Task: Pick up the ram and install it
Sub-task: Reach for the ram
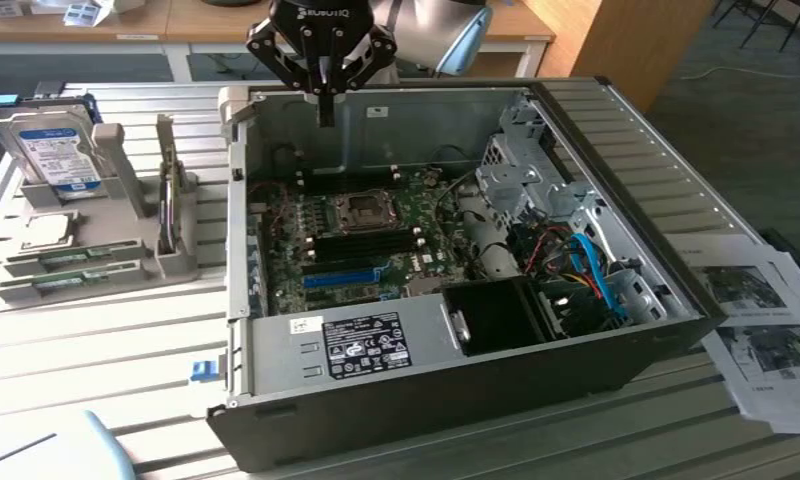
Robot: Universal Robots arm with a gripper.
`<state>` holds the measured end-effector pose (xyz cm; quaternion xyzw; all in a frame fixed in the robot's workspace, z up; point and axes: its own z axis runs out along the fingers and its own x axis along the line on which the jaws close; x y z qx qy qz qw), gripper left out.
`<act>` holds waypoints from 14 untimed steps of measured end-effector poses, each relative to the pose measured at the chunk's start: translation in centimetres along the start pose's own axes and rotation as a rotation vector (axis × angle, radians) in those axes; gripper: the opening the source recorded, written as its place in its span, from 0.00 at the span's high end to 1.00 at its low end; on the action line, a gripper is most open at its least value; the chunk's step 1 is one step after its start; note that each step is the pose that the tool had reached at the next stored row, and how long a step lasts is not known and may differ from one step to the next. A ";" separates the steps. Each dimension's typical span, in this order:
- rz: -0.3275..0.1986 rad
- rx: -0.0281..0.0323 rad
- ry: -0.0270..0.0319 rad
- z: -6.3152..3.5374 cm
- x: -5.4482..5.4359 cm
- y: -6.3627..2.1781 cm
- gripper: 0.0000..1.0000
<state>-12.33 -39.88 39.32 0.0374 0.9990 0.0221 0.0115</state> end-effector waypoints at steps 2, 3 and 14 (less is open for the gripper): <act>0.000 0.0000 0.0001 0.00 0.1 -0.01 0.91; 0.000 0.0001 0.0001 -0.01 0.2 -0.01 0.91; 0.000 0.0001 0.0001 -0.02 1.0 -0.08 0.91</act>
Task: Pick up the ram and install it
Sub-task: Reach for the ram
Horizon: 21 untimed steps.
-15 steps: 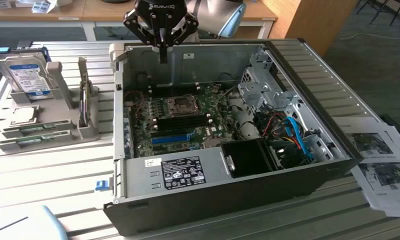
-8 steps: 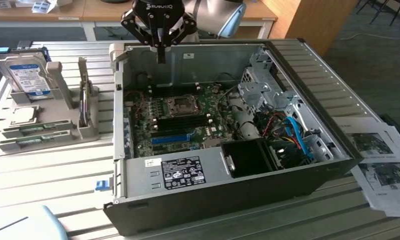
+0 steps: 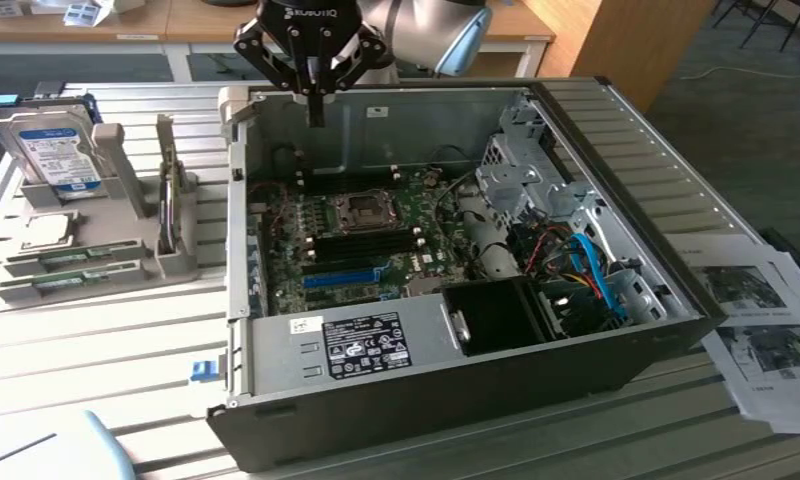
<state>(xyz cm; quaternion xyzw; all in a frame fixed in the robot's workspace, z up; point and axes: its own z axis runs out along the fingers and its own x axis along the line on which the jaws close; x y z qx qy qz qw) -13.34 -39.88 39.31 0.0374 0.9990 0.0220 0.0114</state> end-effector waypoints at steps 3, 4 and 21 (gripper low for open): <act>0.000 0.0000 0.0000 0.00 0.2 -0.01 0.91; 0.000 -0.0001 0.0000 0.00 0.3 -0.02 0.91; 0.000 0.0000 0.0001 -0.04 2.0 -0.15 0.91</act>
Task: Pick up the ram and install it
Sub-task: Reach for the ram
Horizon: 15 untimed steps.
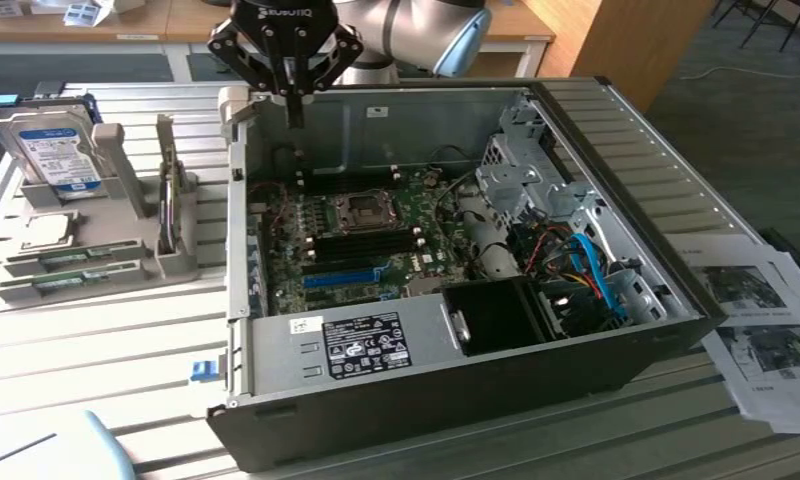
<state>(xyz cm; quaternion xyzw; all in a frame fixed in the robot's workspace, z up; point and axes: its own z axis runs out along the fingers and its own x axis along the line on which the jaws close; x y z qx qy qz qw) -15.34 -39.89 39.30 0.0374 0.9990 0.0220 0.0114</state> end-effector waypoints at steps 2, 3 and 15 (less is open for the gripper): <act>0.000 0.0000 -0.0001 -0.01 0.3 -0.02 0.91; 0.000 0.0000 -0.0001 -0.01 0.4 -0.03 0.91; 0.000 0.0000 -0.0001 -0.03 2.0 -0.15 0.91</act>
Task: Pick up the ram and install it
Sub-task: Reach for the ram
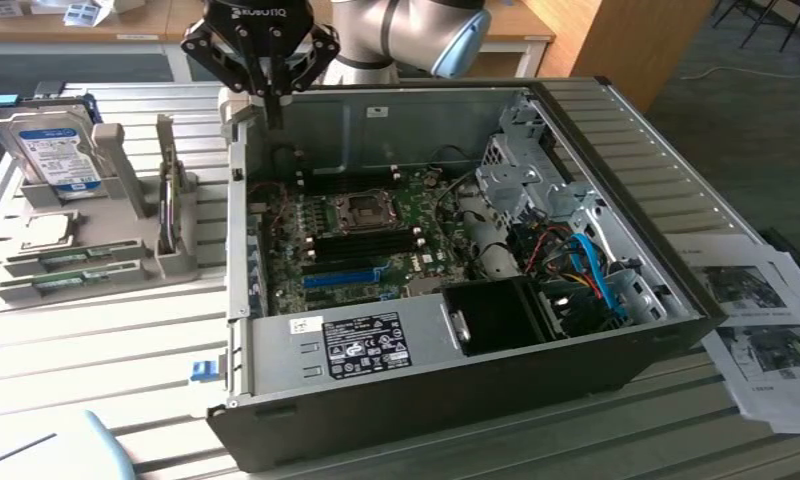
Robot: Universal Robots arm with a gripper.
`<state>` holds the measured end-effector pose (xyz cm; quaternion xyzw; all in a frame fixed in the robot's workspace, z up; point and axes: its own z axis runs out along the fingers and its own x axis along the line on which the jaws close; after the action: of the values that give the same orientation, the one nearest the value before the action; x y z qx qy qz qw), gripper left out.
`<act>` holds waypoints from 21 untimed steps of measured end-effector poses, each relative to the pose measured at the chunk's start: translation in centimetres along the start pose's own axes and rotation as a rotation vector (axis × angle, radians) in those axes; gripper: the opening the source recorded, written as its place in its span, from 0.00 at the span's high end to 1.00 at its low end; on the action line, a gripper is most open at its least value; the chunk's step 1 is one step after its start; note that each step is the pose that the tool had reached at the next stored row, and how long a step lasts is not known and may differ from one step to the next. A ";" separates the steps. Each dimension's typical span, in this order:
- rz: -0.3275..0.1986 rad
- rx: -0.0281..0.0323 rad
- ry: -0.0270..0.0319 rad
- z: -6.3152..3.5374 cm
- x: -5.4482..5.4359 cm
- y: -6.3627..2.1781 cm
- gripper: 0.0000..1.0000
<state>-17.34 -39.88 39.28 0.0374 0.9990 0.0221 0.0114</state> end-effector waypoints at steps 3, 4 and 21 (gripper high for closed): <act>0.000 0.0000 0.0000 -0.01 0.4 -0.03 0.91; 0.000 0.0000 0.0000 -0.01 0.6 -0.04 0.91; 0.000 0.0000 0.0000 -0.05 3.4 -0.25 0.91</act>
<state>-20.73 -39.89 39.24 0.0374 0.9990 0.0221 0.0114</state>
